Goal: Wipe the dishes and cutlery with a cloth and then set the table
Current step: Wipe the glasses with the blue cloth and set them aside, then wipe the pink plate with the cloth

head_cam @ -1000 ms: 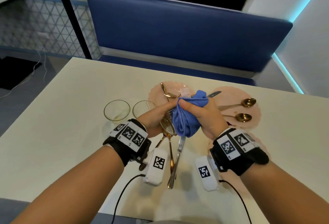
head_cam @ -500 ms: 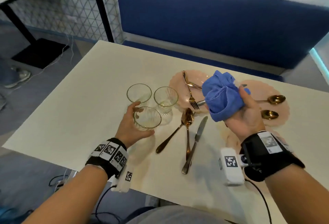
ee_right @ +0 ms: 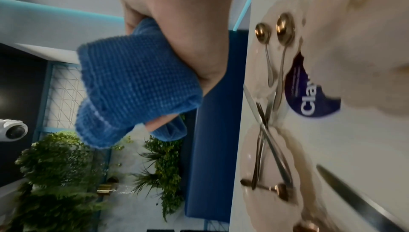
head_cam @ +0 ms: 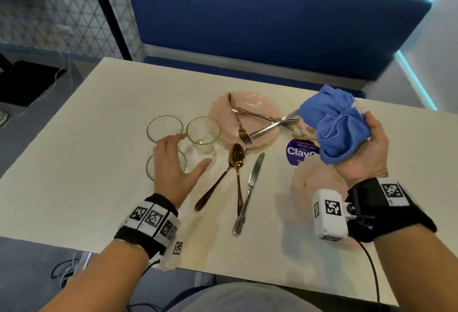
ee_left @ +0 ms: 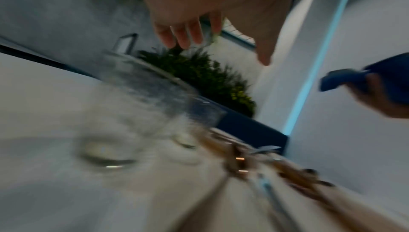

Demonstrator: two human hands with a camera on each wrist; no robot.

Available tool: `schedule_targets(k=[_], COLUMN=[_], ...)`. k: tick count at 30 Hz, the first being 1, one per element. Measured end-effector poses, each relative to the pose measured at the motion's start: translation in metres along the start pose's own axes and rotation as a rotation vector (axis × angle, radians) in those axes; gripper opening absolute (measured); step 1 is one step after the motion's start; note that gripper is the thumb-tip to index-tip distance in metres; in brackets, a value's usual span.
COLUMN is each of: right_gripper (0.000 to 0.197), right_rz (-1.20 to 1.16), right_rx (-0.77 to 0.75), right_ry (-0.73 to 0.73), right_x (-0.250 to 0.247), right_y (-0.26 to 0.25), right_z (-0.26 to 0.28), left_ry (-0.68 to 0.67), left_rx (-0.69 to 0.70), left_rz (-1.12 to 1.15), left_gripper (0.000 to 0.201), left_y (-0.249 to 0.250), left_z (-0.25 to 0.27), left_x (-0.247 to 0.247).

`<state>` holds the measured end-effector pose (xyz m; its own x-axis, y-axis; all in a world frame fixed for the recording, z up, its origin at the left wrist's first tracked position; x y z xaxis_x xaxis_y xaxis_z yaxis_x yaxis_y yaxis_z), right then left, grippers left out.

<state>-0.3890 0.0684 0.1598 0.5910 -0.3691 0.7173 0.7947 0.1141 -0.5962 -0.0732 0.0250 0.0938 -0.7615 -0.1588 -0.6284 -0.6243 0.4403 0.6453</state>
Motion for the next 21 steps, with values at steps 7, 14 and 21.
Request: schedule_targets(k=[7, 14, 21], right_gripper=[0.029, 0.05, 0.071], right_rz=[0.025, 0.293, 1.178], right_rx=[-0.032, 0.062, 0.074], right_ry=[0.096, 0.176, 0.291], right_x=[-0.063, -0.123, -0.161], right_y=[-0.042, -0.068, -0.033], right_z=[0.03, 0.066, 0.058], left_ry=[-0.688, -0.881, -0.589], left_rx=[-0.009, -0.454, -0.55], left_rz=[0.16, 0.121, 0.53], left_gripper=[0.031, 0.042, 0.022], left_y=[0.111, 0.116, 0.135], left_z=[0.001, 0.005, 0.013], left_x=[0.157, 0.228, 0.241])
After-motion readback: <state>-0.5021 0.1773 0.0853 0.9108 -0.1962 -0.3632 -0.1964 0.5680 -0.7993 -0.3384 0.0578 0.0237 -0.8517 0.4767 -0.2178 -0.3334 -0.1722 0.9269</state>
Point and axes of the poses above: each hand's wrist, its own z-axis away from the middle knuckle, its own x-axis out of the palm, y = z × x, the point moved 3 cm from there along -z, towards the middle knuckle, and after that the axes turned 13 degrees about x, right-handed, at the moved point
